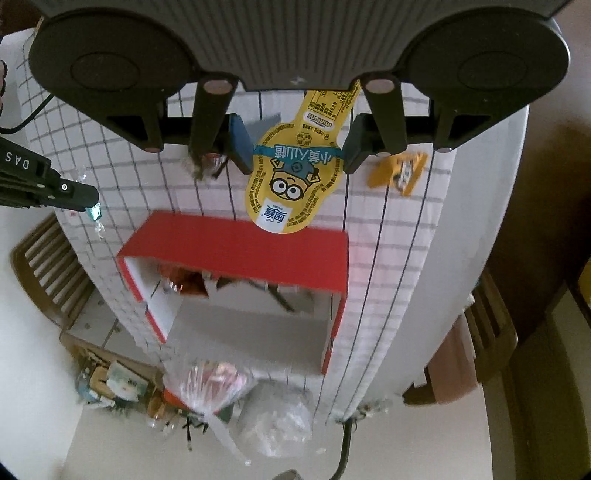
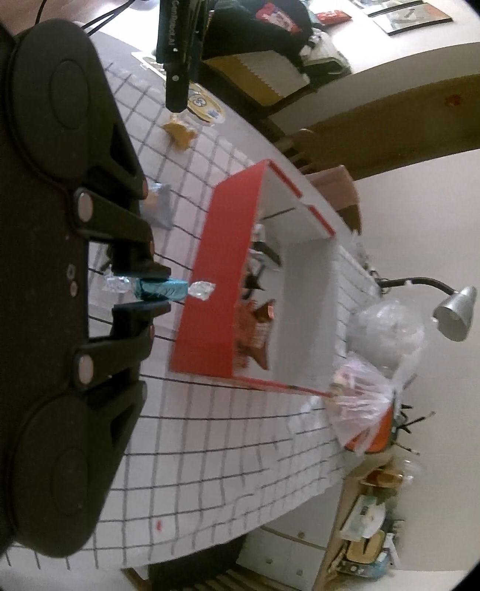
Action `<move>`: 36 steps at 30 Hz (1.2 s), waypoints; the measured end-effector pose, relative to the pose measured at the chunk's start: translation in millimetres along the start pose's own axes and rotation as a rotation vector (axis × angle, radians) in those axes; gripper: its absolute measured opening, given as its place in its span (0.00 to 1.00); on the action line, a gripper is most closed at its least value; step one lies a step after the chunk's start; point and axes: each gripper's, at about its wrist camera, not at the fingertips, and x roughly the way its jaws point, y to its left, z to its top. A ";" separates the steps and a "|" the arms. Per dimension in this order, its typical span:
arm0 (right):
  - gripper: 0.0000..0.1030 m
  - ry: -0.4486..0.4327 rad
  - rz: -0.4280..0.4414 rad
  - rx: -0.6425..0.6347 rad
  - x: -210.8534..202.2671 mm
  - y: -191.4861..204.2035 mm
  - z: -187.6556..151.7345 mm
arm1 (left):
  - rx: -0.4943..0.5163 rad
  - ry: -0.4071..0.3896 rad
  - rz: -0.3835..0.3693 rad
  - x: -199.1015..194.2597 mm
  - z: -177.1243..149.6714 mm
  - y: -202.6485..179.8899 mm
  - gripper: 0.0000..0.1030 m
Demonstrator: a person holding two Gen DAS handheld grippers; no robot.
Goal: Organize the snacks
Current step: 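Lift both snacks over the red box and open both grippers inside it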
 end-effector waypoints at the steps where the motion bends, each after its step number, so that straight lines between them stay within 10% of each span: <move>1: 0.11 -0.009 0.000 0.002 -1.8 -1.2 4.0 | 0.004 -0.011 0.003 -2.3 4.3 -2.2 0.50; 15: 0.11 -0.091 -0.026 -0.040 3.7 10.6 62.6 | 0.064 -0.123 0.000 -1.0 79.5 -11.6 0.50; 36: 0.11 -0.015 -0.117 0.024 93.9 4.3 115.3 | 0.121 -0.028 -0.084 103.0 162.5 -5.0 0.50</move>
